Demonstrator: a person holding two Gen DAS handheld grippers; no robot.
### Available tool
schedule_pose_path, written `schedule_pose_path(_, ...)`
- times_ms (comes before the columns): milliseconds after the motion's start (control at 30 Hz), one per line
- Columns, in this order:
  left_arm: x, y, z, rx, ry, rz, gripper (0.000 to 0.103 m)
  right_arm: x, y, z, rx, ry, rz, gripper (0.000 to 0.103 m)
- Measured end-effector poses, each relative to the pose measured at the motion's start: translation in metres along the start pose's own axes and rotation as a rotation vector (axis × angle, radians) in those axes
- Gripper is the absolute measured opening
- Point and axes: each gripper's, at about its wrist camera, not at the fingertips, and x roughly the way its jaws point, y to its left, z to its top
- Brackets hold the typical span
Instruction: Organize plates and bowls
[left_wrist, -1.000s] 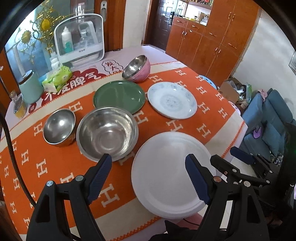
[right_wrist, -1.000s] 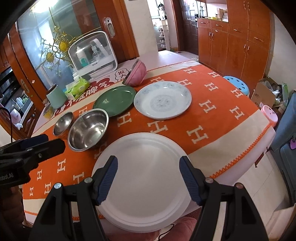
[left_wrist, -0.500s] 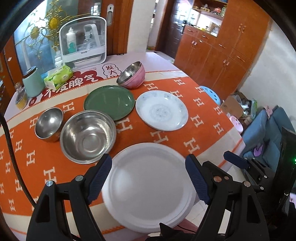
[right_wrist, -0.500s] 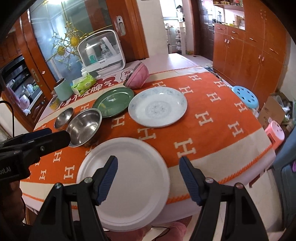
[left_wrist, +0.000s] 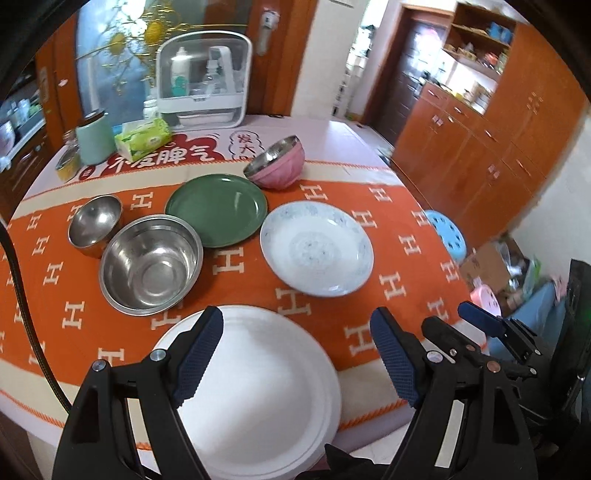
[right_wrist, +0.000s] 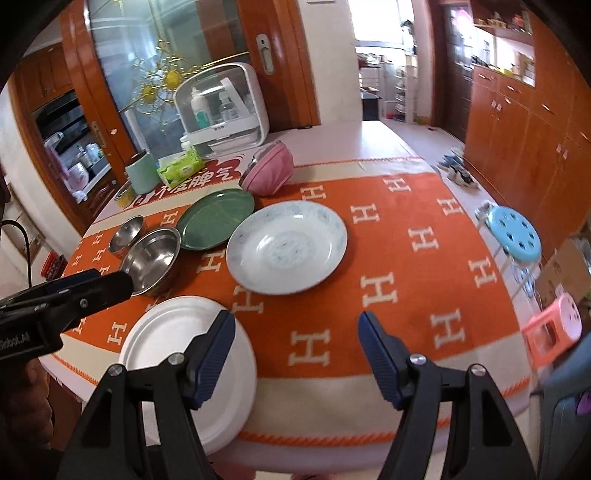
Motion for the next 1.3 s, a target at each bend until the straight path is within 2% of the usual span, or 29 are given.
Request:
schedule_pose_path(200,0.010,-0.007,0.007,-0.134,-0.050,0.032,0.081,0.001,-0.027,0.014,-0.066,-0.025,0.033,0.069)
schedule_pose_path(333,0.015,-0.011,0.012,-0.184,-0.083,0.054,0.081,0.007,-0.041,0.023,-0.098,-0.030,0.049,0.069)
schedule_pose_path(567,0.031,-0.017,0.030,-0.221,-0.099,0.113,0.081,0.026,-0.064,0.049,-0.099,-0.052,0.107,0.069)
schedule_pose_path(733,0.052,-0.018,0.043,-0.214,-0.071,0.155,0.081,0.048,-0.075,0.064,-0.075,-0.042,0.168,0.069)
schedule_pose_path(933,0.078,-0.014,0.054,-0.206,-0.017,0.196,0.081,0.085,-0.084,0.069,-0.024,0.046,0.236,0.069)
schedule_pose_path(1233,0.124,-0.009,0.063,-0.187,0.078,0.216,0.081,0.127,-0.091,0.068,0.008,0.154,0.278,0.069)
schedule_pose_path(1267,0.129,-0.009,0.063,-0.172,0.034,0.198,0.081,0.132,-0.092,0.068,0.011,0.166,0.285,0.069)
schedule_pose_path(1300,0.136,-0.008,0.065,-0.172,0.046,0.199,0.081,0.137,-0.093,0.069,0.013,0.179,0.292,0.069)
